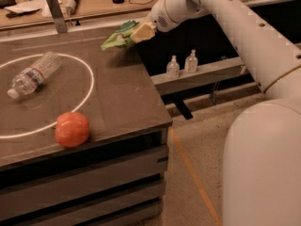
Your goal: Move green rice chip bag near apple
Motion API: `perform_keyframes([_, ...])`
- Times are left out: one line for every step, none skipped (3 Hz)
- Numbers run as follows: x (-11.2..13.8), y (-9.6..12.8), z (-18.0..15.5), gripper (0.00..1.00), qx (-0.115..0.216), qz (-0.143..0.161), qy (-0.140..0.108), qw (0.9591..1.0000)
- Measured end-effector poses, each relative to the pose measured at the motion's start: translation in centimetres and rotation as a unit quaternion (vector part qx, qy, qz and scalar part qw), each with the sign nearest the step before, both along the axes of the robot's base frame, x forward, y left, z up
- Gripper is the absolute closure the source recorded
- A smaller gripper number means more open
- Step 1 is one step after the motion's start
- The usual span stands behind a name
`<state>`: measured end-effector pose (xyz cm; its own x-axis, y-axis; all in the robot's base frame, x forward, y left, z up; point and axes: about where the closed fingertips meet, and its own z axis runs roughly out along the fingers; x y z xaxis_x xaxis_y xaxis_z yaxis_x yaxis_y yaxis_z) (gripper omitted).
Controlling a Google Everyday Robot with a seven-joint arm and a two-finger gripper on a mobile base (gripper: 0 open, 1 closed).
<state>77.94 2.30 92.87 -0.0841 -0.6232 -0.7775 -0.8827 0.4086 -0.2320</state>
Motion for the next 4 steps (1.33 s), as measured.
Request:
perform_keyframes([-1.4,0.6,-0.1,1.0,0.012,0.045,-0.017,0.9988])
perform_keyframes([-3.0,0.5,-0.1,1.0,0.022,0.083,-0.039,0.9955])
perform_keyframes([-5.0,0.4,-0.2,1.0,0.025,0.116,-0.057,0.9913])
perform_keyframes([-7.6,0.6,-0.5,1.0,0.019,0.14,-0.058,0.9882])
